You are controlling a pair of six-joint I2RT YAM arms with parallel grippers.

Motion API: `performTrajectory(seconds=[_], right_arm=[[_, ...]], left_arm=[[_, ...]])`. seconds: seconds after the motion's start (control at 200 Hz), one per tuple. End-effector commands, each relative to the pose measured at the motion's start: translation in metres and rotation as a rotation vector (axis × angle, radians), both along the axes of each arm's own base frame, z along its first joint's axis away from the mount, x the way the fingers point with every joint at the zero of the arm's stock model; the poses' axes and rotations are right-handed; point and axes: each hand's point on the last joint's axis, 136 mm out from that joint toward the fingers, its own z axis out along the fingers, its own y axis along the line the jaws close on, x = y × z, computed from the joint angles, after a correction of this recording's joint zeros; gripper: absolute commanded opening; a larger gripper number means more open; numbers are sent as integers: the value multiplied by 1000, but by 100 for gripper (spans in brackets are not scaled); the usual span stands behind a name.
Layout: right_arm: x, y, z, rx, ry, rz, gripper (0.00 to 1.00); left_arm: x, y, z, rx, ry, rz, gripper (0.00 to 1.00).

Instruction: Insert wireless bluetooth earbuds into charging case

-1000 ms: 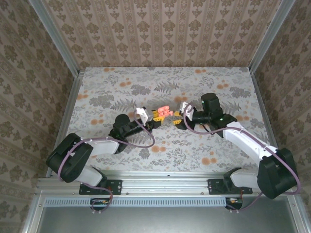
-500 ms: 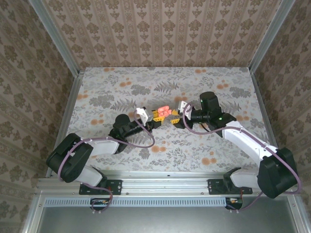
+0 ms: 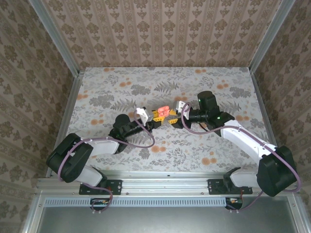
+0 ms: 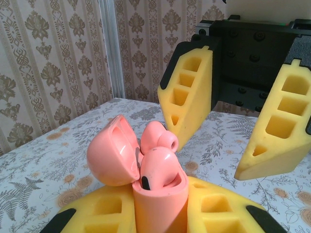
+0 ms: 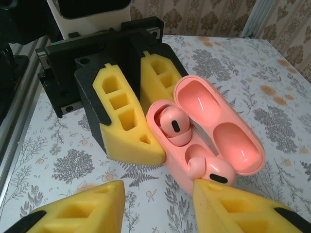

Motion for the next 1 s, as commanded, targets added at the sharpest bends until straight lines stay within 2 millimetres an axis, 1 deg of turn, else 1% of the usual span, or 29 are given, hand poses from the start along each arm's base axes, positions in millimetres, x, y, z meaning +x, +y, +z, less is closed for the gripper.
performTrajectory(seconds=[0.0,0.29,0.49,0.57,0.635,0.725,0.78,0.875,0.995], right_arm=[[-1,8,15,29,-28,38,43],[-2,10,18,28,-38,42,43],[-3,8,26,34,-63,31,46],[-3,2,32,58,-82,10,47],[-1,-5,38,91,-93,-19,47],[3,-17,51,148,-116,-60,48],[4,-23,54,158,-125,-72,48],[5,-29,51,136,-116,-84,49],[4,-31,44,106,-98,-80,50]], left_arm=[[-2,4,13,-17,-52,7,9],[-2,5,13,-17,-53,8,9],[-3,5,14,-19,-56,7,9],[-3,5,15,-20,-59,5,9],[-4,5,16,-21,-61,4,10],[-4,5,15,-21,-56,1,9],[-5,4,16,-23,-58,-4,10],[-5,4,17,-27,-60,-10,9],[-7,3,19,-34,-60,-25,9]])
